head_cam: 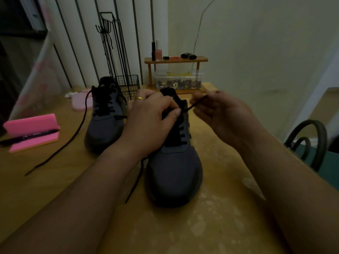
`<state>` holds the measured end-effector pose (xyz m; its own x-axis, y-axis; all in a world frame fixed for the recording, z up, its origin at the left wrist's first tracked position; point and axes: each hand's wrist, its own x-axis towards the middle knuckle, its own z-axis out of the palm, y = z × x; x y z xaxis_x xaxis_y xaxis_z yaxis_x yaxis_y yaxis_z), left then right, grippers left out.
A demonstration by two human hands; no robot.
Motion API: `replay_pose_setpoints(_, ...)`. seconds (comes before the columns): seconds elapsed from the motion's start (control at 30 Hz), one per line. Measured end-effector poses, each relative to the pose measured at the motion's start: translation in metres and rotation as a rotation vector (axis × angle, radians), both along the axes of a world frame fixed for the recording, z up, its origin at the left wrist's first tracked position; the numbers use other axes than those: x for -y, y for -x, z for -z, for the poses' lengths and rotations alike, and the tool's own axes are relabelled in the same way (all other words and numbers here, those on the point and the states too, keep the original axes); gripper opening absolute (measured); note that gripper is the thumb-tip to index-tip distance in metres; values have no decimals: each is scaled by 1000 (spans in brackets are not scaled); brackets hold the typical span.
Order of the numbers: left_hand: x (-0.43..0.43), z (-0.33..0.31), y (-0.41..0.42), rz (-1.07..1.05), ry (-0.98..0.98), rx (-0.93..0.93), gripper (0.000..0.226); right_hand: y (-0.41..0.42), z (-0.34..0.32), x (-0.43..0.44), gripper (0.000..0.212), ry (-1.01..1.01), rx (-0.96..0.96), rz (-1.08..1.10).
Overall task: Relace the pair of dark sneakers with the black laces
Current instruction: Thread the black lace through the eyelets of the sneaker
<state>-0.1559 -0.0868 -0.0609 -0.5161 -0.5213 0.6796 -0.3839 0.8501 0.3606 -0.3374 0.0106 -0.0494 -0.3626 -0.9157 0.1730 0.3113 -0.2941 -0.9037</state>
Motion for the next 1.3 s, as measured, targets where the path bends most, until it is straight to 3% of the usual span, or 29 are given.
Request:
replay_pose_setpoints(0.07,1,0,0,-4,-18,9,11,8,-6,-4,14,105,330,4)
replay_pose_setpoints(0.13,1,-1,0,-3,-39,24,16,15,-9,-9,15,73,381,45)
replay_pose_setpoints(0.17,1,-1,0,2,-47,31,19,18,-8,-11,16,-8,225,81)
replay_pose_setpoints(0.27,2,-4,-2,33,-94,21,28,16,1,-11,32,-277,-562,78)
replay_pose_setpoints(0.3,2,-5,-3,45,-119,4,30,11,3,-10,33,-314,-704,20)
replay_pose_setpoints(0.37,5,-8,-5,67,-161,-29,33,2,4,-7,26,-321,-784,-60)
replay_pose_setpoints(0.47,12,-7,-8,106,-210,-78,40,4,0,-7,20,-235,-547,-9)
replay_pose_setpoints(0.63,15,-5,-10,140,-251,-126,42,21,-11,-9,23,28,386,145)
replay_pose_setpoints(0.7,15,-4,-10,153,-255,-129,41,24,-11,-9,24,75,532,115)
replay_pose_setpoints(0.77,15,-2,-9,165,-257,-133,40,26,-9,-9,30,48,519,101)
replay_pose_setpoints(0.87,16,-1,-9,167,-250,-129,39,32,-5,-7,36,-41,359,135)
replay_pose_setpoints(0.93,16,-2,-9,166,-246,-130,38,37,-2,-5,33,-141,167,288)
replay_pose_setpoints(1.07,13,-2,-10,180,-275,-149,32,34,5,0,26,-320,-492,602)
replay_pose_setpoints(1.13,11,-1,-10,207,-335,-207,25,27,8,2,36,-329,-726,572)
replay_pose_setpoints(1.3,12,-2,-17,101,-446,-311,18,12,7,3,38,-227,-1049,549)
